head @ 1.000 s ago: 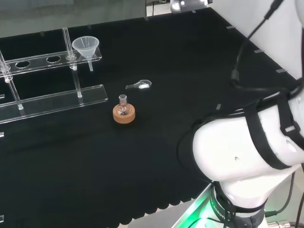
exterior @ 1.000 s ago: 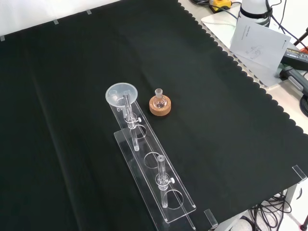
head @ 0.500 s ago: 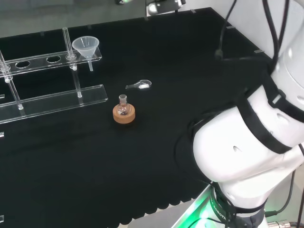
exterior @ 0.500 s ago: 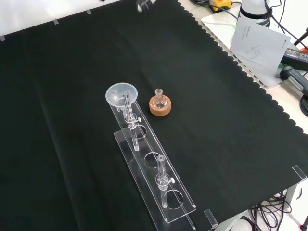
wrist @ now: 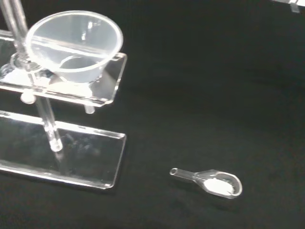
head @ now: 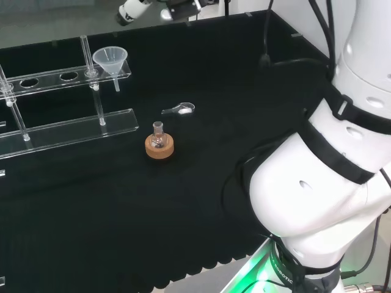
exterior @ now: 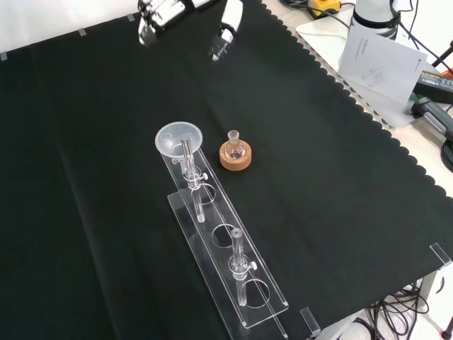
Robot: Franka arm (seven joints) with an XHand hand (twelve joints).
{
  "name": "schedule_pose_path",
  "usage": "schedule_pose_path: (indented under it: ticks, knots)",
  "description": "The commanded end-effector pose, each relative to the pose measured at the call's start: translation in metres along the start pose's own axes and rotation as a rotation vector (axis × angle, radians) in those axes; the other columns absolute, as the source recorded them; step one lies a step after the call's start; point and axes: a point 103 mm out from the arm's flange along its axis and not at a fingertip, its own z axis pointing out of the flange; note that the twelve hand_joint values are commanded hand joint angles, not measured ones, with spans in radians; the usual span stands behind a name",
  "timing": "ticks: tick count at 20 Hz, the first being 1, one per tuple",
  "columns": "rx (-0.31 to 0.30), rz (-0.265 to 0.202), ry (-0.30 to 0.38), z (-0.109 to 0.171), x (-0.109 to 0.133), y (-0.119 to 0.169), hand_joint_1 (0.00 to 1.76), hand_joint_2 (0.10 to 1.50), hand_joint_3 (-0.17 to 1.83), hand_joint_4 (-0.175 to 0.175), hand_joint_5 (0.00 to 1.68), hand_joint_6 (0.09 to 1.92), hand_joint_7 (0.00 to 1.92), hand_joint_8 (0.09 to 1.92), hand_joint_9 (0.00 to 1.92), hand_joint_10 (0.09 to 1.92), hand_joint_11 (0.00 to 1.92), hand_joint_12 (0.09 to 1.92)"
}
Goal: Pick up the funnel from the transparent funnel stand.
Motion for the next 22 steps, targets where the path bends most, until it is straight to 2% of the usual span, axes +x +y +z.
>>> schedule_pose_path:
  ticks: [1, 4, 6, 9, 10, 14, 22]
  knots:
    - [0.071, -0.057, -0.023, 0.007, 0.028, 0.008, 0.42, 0.89, 0.23, 0.009, 0.22, 0.09, 0.03, 0.51, 0.14, 0.70, 0.01, 1.46]
    - [0.127, -0.041, -0.048, 0.012, 0.042, 0.015, 0.41, 0.85, 0.23, 0.017, 0.21, 0.09, 0.00, 0.47, 0.09, 0.73, 0.02, 1.50]
    - [0.155, -0.044, -0.054, 0.014, 0.051, 0.018, 0.41, 0.83, 0.22, 0.029, 0.18, 0.09, 0.00, 0.34, 0.03, 0.74, 0.03, 1.53]
    - [0.197, -0.047, -0.062, 0.018, 0.059, 0.024, 0.43, 0.80, 0.20, 0.047, 0.13, 0.09, 0.00, 0.11, 0.00, 0.63, 0.02, 1.56]
    - [0.210, -0.050, -0.064, 0.020, 0.061, 0.025, 0.43, 0.79, 0.20, 0.052, 0.10, 0.09, 0.00, 0.09, 0.00, 0.58, 0.01, 1.57]
    - [0.232, -0.065, -0.077, 0.026, 0.066, 0.032, 0.46, 0.77, 0.17, 0.067, 0.03, 0.09, 0.00, 0.09, 0.00, 0.46, 0.00, 1.58]
    - [0.257, -0.079, -0.082, 0.039, 0.078, 0.045, 0.49, 0.75, 0.15, 0.064, 0.00, 0.09, 0.00, 0.09, 0.00, 0.46, 0.03, 1.59]
